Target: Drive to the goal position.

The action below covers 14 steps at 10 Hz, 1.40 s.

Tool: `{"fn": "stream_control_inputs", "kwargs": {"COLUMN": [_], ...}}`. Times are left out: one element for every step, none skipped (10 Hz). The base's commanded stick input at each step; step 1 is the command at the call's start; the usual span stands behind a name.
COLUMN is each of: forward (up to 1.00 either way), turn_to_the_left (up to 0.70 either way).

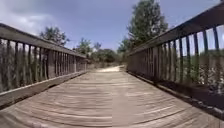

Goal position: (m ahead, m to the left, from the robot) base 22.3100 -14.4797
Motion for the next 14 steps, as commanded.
{"fn": "stream_control_inputs", "kwargs": {"forward": [0.5,0.5,0.5,0.5,0.5,0.5,0.5,0.5,0.5,0.5,0.5,0.5,0.5,0.5], "turn_to_the_left": [0.0,0.0,0.0,0.0,0.0,0.0,0.0,0.0,0.0,0.0,0.0,0.0,0.0,0.0]}}
